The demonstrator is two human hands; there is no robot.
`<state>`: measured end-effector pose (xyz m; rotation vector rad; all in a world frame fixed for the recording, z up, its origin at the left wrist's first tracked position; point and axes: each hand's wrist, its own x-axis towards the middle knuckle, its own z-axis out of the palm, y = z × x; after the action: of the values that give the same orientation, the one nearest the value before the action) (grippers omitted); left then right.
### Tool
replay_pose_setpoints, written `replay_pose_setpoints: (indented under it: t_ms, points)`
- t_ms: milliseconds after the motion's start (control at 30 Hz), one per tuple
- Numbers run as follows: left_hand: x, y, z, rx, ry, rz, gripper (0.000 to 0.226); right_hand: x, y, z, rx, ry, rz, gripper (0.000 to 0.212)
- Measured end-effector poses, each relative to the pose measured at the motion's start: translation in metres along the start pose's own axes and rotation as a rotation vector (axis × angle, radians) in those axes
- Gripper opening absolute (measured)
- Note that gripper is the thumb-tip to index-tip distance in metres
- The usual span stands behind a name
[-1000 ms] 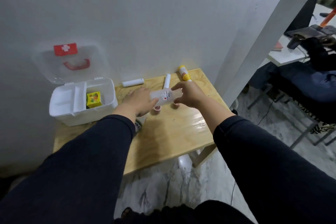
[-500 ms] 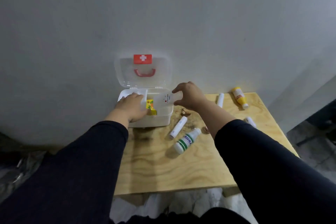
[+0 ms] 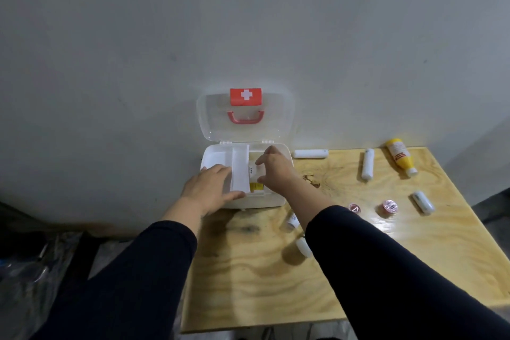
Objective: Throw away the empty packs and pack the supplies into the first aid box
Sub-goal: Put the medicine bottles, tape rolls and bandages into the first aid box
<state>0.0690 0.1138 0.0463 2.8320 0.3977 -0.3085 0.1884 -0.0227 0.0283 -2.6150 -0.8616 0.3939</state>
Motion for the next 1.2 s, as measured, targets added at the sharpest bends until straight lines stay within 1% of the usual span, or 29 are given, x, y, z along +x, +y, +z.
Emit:
replay_pose_setpoints:
  t_ms: [133, 267, 333, 433, 533, 633, 700, 767, 867, 933, 967, 1067, 1200]
  points:
    - [0.002, -0.002, 0.005, -0.019, 0.006, -0.006, 0.078, 0.01, -0.013, 0.012, 0.021, 0.0, 0.017, 0.04]
    - [0.004, -0.003, 0.006, -0.014, 0.005, -0.001, 0.08, 0.01, -0.014, 0.008, 0.011, 0.001, -0.002, 0.04]
    - [0.004, -0.003, 0.006, -0.011, 0.002, 0.006, 0.079, 0.002, -0.006, -0.001, 0.015, 0.045, -0.018, 0.037]
    - [0.003, -0.003, 0.008, 0.006, 0.001, 0.015, 0.077, -0.02, 0.011, -0.015, 0.057, 0.184, -0.007, 0.031]
    - [0.001, -0.002, 0.01, 0.026, 0.019, 0.02, 0.078, -0.046, 0.034, -0.023, 0.056, 0.319, 0.096, 0.029]
    - [0.0, -0.002, 0.012, 0.043, 0.028, 0.023, 0.078, -0.068, 0.059, -0.022, 0.072, 0.387, 0.285, 0.028]
    - [0.002, -0.005, 0.014, 0.033, 0.016, 0.036, 0.08, -0.082, 0.072, -0.018, 0.079, 0.337, 0.442, 0.03]
    - [0.005, -0.008, 0.016, 0.02, 0.011, 0.043, 0.083, -0.095, 0.08, -0.011, 0.062, 0.245, 0.58, 0.034]
    - [0.005, -0.008, 0.017, 0.02, 0.008, 0.039, 0.083, -0.108, 0.083, 0.007, 0.122, 0.152, 0.725, 0.048]
    - [0.003, -0.005, 0.015, 0.035, 0.008, 0.029, 0.082, -0.111, 0.08, 0.018, 0.227, 0.125, 0.789, 0.06]
    - [0.002, -0.003, 0.013, 0.046, 0.007, 0.02, 0.08, -0.111, 0.079, 0.021, 0.273, 0.121, 0.814, 0.061]
    - [-0.001, 0.0, 0.01, 0.067, 0.001, 0.01, 0.078, -0.112, 0.073, 0.025, 0.374, 0.127, 0.875, 0.061]
    - [-0.001, -0.002, 0.01, 0.046, -0.009, 0.0, 0.078, -0.111, 0.074, 0.024, 0.458, 0.15, 0.869, 0.056]
